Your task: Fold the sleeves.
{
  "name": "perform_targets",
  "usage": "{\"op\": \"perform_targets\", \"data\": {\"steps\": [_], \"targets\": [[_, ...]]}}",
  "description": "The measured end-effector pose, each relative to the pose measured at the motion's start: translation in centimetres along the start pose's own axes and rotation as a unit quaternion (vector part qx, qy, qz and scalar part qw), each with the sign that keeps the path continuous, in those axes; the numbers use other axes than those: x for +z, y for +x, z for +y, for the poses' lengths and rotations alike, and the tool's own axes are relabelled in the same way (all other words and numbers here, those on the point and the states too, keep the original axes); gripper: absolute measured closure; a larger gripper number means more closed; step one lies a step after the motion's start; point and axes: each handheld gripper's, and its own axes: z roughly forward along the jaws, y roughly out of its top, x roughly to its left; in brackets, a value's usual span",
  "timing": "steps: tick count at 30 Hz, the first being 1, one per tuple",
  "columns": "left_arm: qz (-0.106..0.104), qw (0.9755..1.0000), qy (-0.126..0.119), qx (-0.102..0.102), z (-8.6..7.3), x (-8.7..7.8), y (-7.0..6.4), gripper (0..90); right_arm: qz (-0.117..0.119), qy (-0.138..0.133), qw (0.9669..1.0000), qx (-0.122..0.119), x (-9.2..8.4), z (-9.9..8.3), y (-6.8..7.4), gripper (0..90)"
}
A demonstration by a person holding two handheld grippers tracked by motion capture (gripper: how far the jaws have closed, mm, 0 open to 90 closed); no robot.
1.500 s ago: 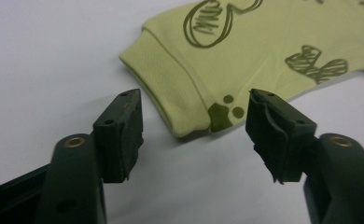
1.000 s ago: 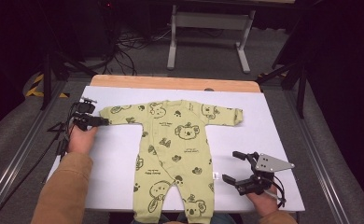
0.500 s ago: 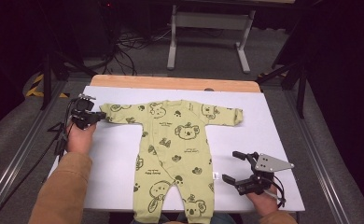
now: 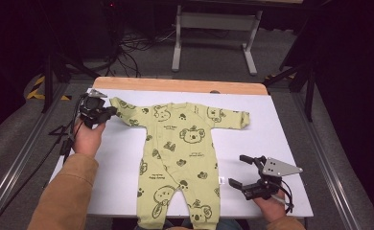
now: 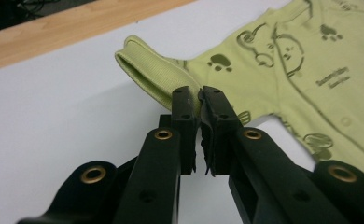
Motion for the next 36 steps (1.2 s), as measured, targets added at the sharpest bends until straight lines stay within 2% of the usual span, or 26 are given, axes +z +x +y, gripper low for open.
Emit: {"op": "perform_targets", "data": {"steps": [5,20,26,36], "targets": [[-0.001,0.9997,-0.007,0.025,0.8,-0.3,-1.1,84.1,-0.002,0.001,1.0000,-0.002,-0.1,0.0,0.0,7.4],[-0.030,0.9973,-0.042,0.051,3.5,-0.5,-4.6,84.1,-0.006,-0.002,1.0000,-0.003,-0.6,-0.1,0.1,7.4],[-0.046,0.9958,-0.045,0.065,4.7,0.2,-6.5,84.1,-0.005,-0.006,1.0000,-0.004,-0.7,-0.1,0.2,7.4],[-0.067,0.9945,-0.040,0.070,6.2,2.4,-8.7,84.1,-0.002,-0.012,0.9999,-0.004,-1.0,-0.1,0.2,7.4]]}}
